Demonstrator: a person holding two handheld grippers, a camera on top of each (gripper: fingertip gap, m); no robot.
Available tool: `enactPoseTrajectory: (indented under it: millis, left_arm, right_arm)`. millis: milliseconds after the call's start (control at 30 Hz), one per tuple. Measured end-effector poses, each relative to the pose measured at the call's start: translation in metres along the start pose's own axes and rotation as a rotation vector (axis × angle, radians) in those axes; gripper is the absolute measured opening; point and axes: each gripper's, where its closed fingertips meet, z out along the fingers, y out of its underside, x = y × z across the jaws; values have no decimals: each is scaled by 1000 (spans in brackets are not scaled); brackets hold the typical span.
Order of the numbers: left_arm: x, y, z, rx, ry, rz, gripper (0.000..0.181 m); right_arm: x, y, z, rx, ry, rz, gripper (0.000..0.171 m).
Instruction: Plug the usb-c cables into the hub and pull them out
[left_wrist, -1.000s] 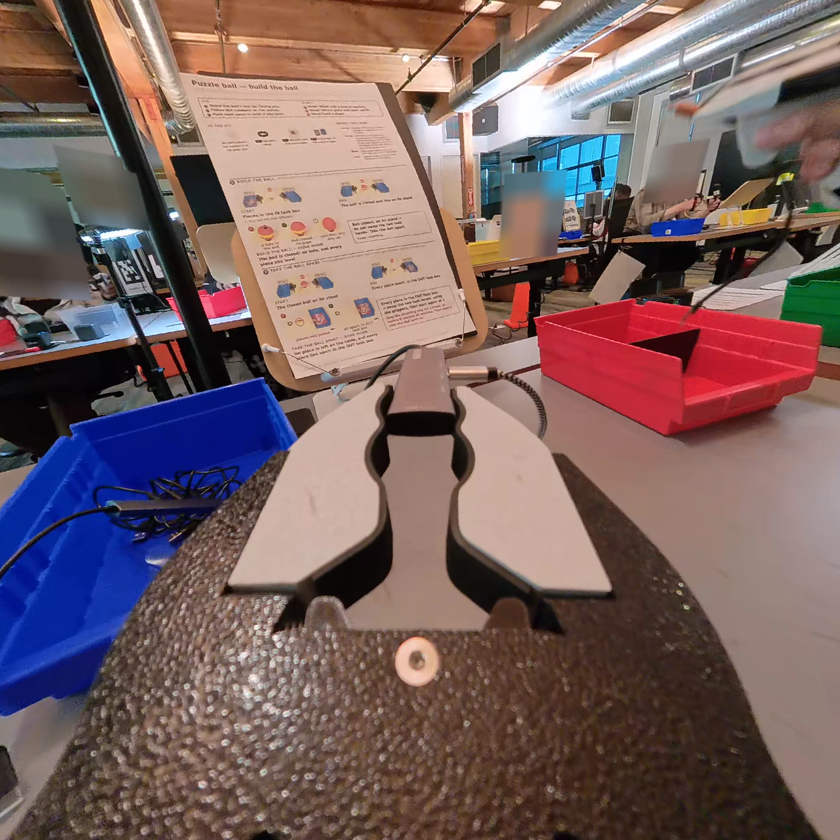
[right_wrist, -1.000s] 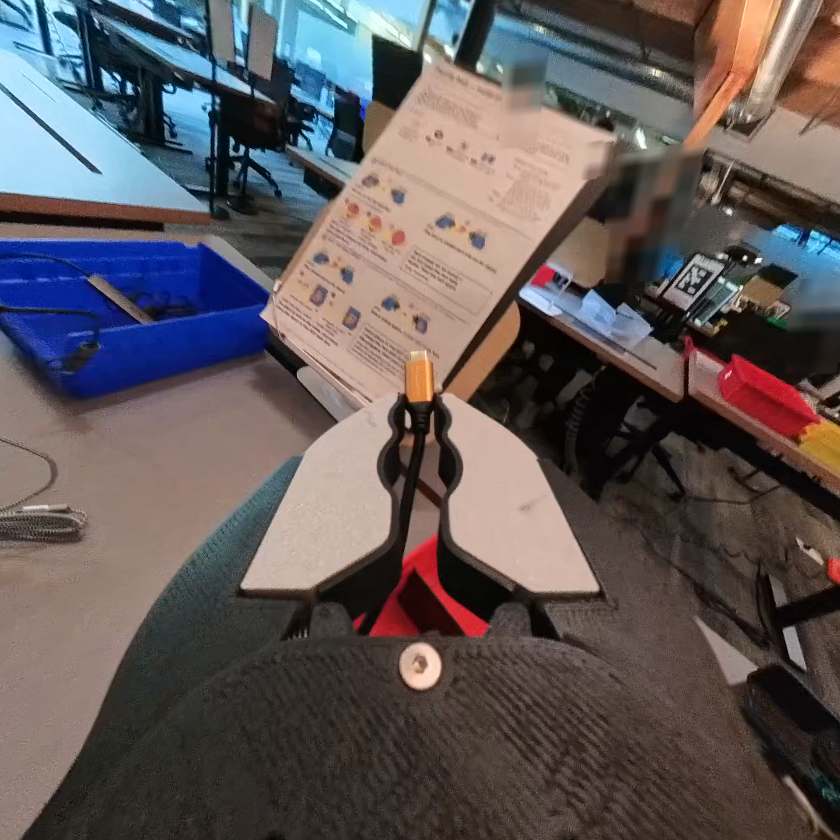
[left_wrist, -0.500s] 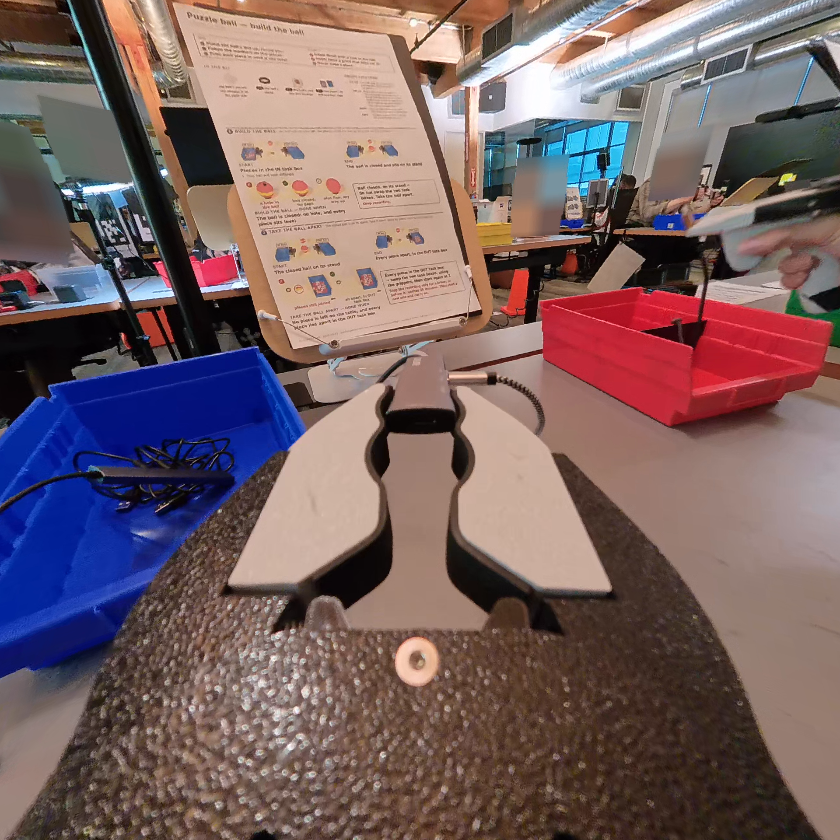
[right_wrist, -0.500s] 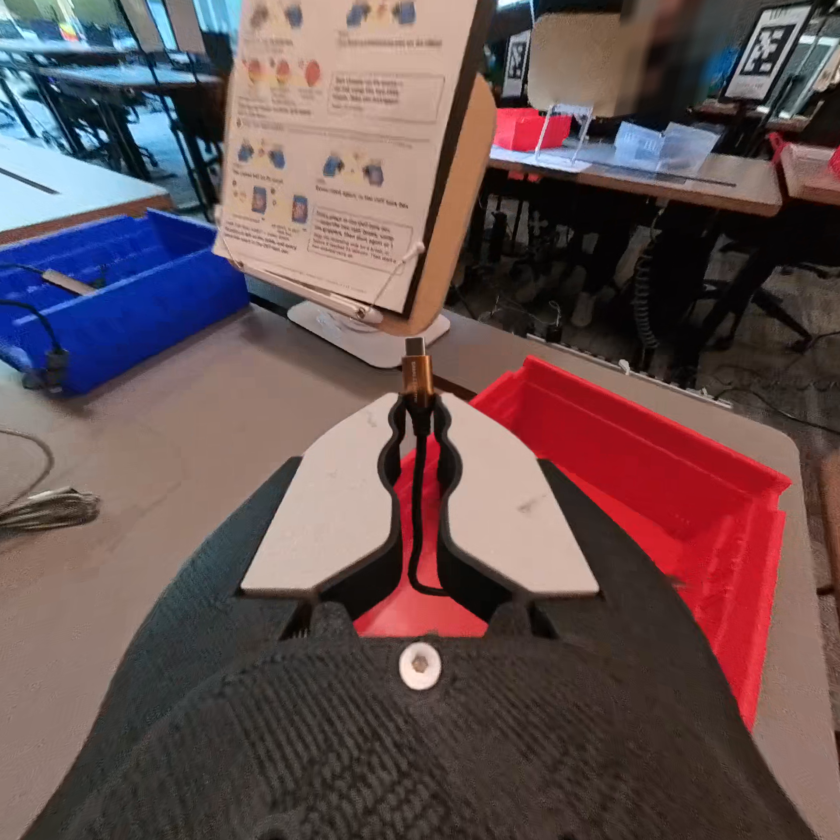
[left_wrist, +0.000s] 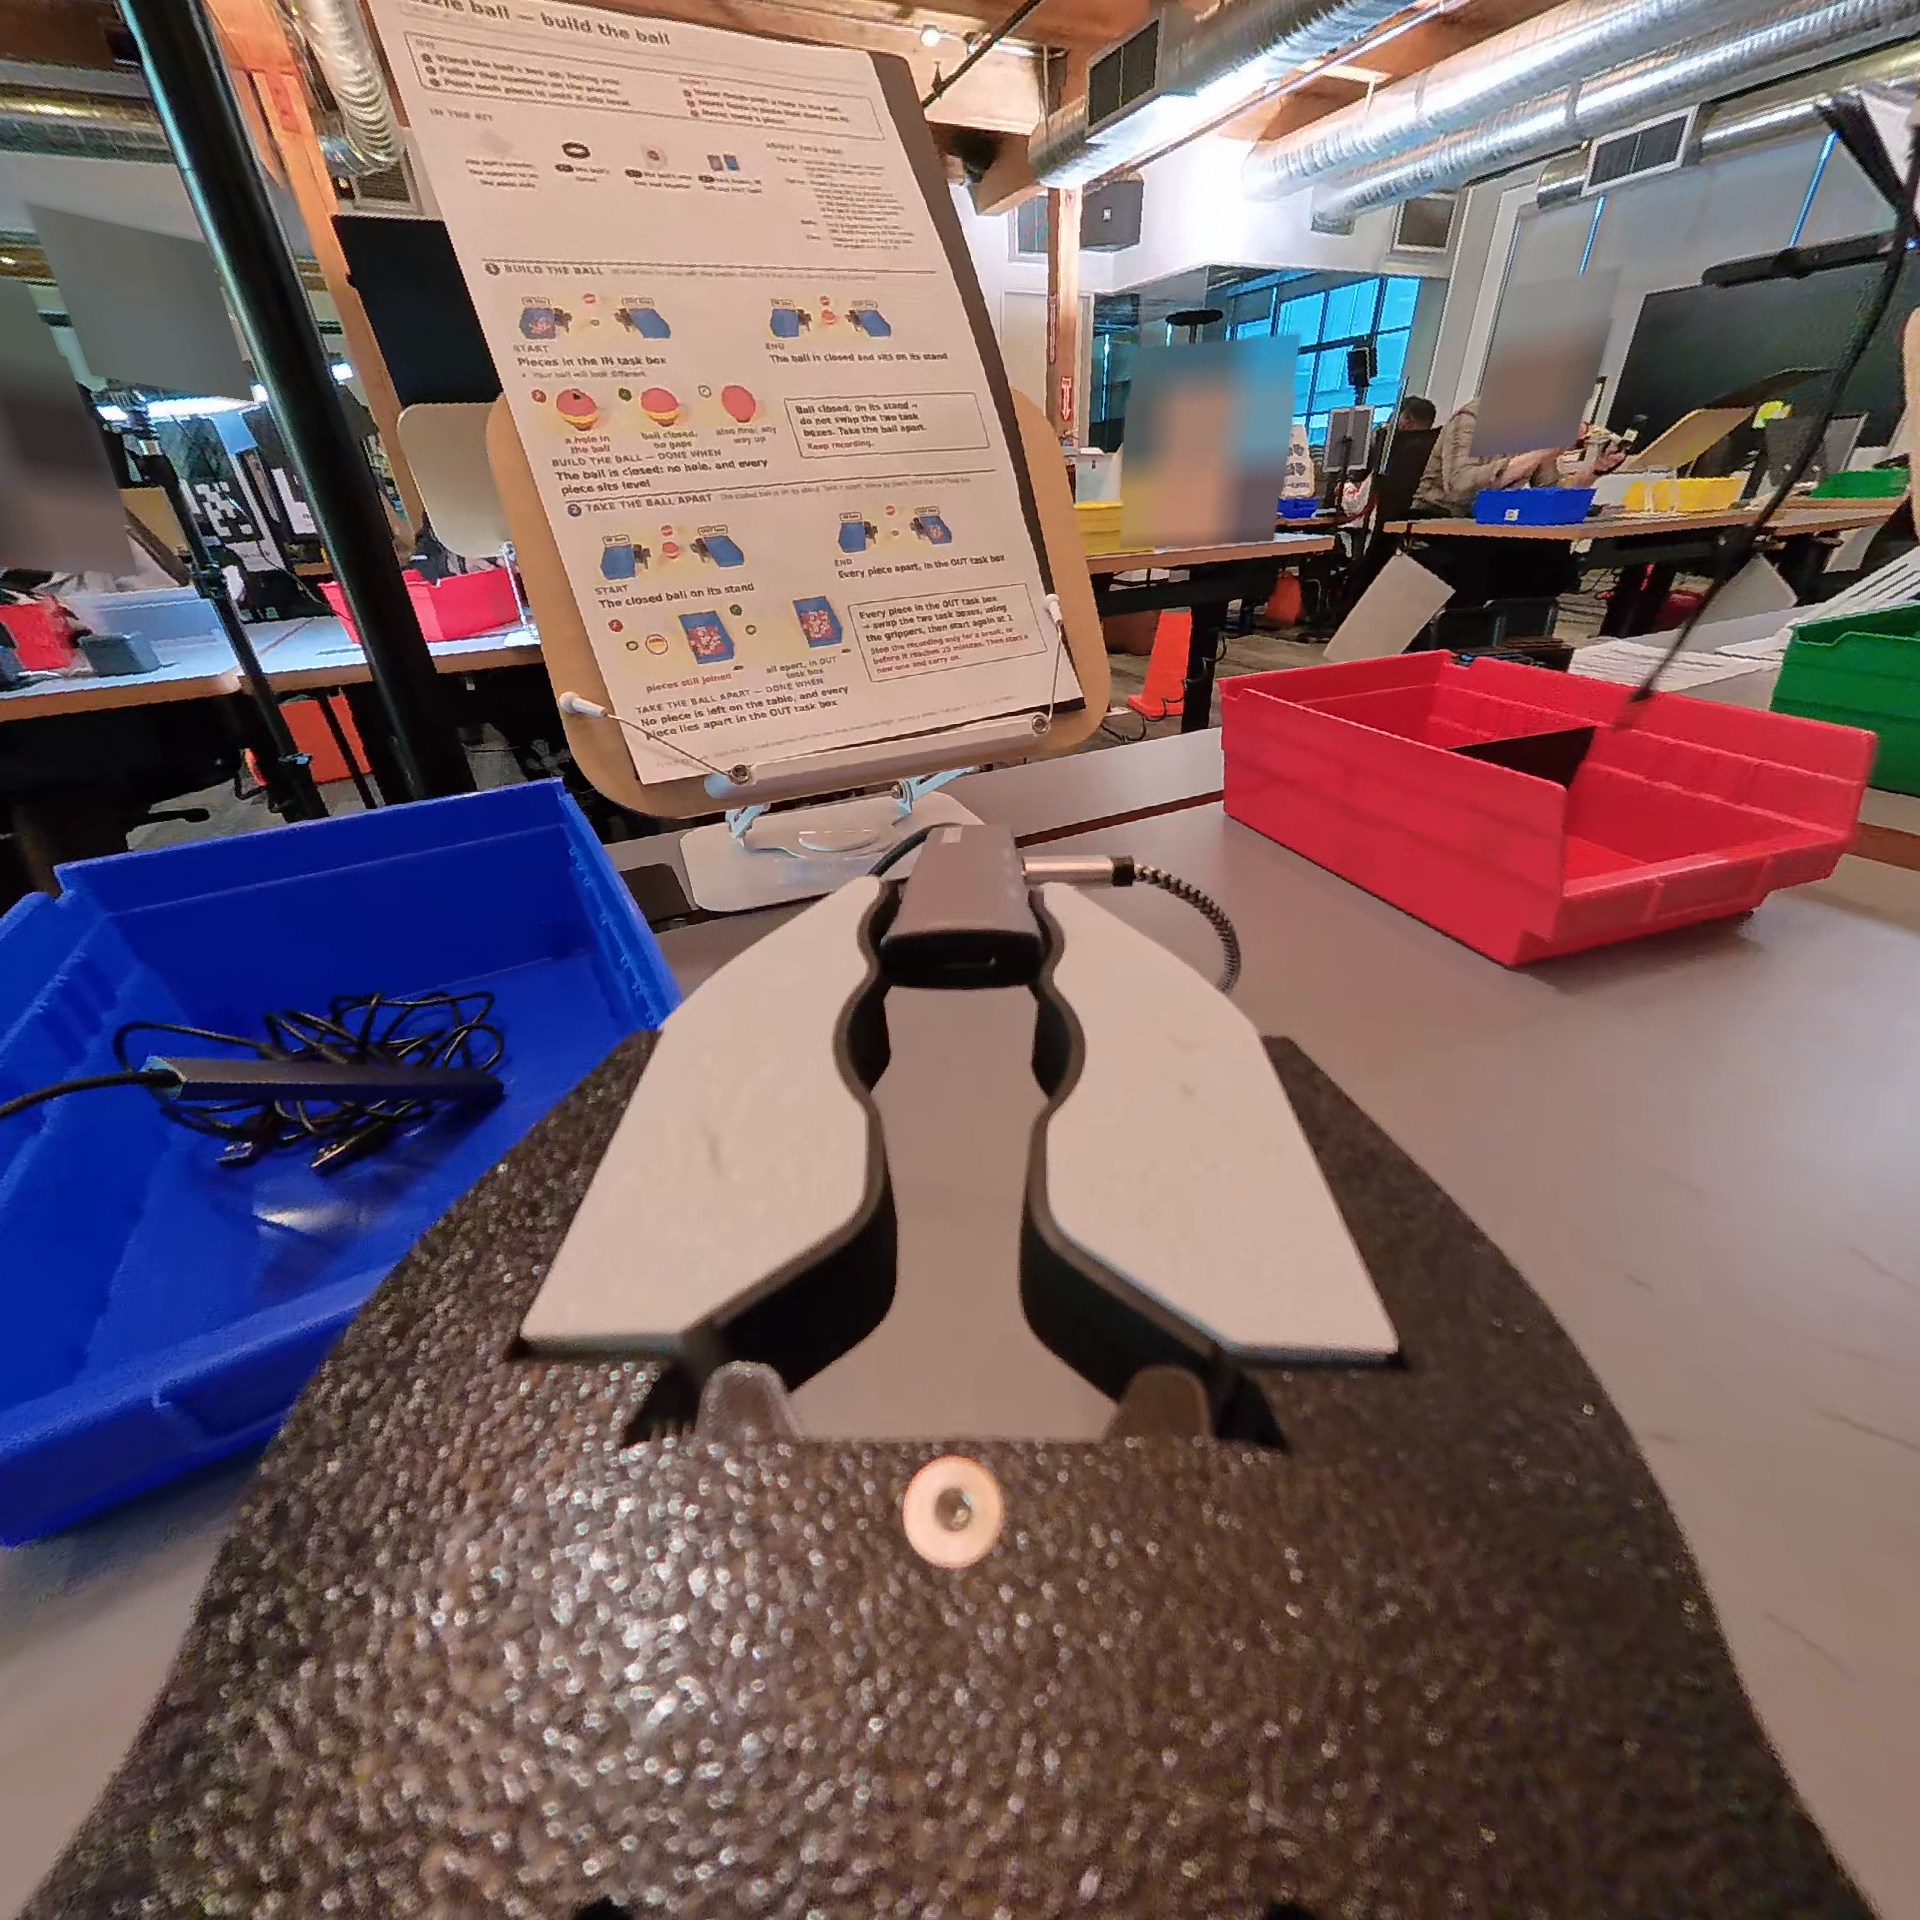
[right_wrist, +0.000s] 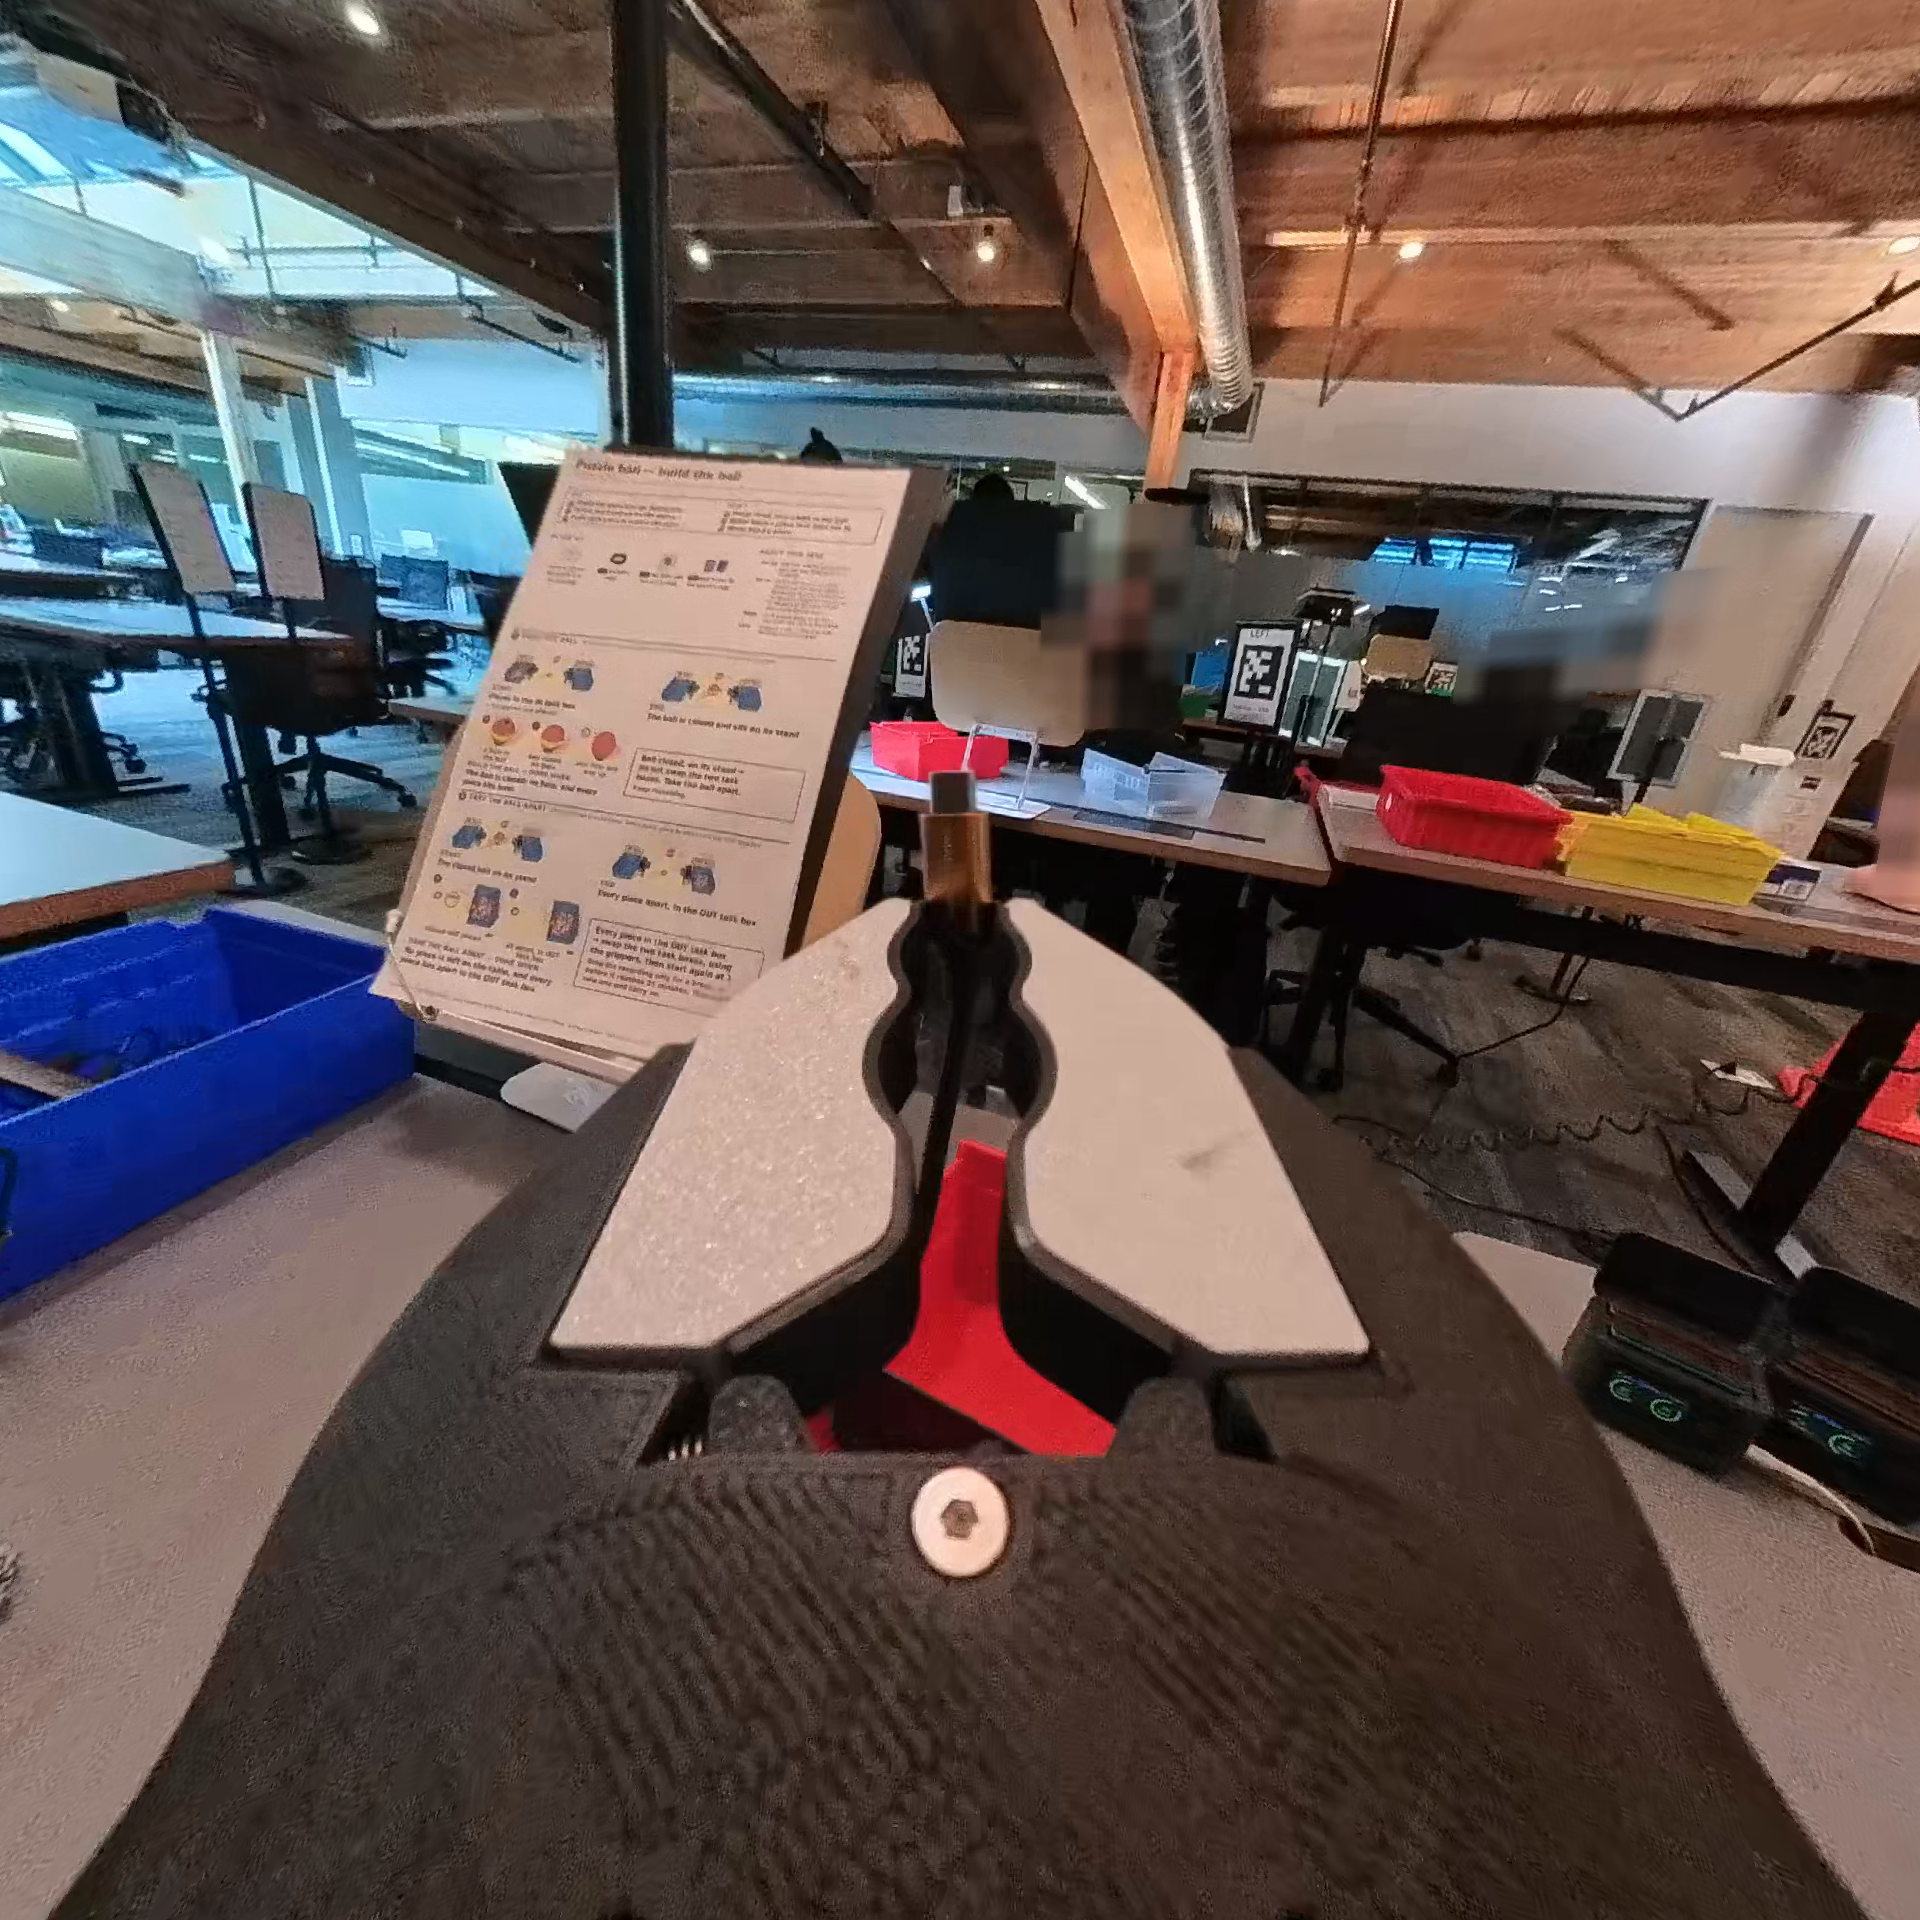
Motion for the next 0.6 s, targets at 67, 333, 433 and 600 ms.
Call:
enactPoseTrajectory:
  millis: [67, 333, 433, 600]
  left_arm:
    - [0, 0, 0, -1, 1, -2, 23]
    - [8, -1, 1, 0, 24, 10, 23]
    - [10, -1, 1, -1, 29, 13, 23]
    - [9, 1, 2, -6, 30, 7, 23]
  right_arm:
    - [-4, -7, -2, 28, -5, 10, 12]
    - [1, 58, 15, -127, -10, -10, 12]
    - [-4, 59, 17, -100, -16, -32, 12]
    - [-7, 6, 19, 35, -27, -41, 11]
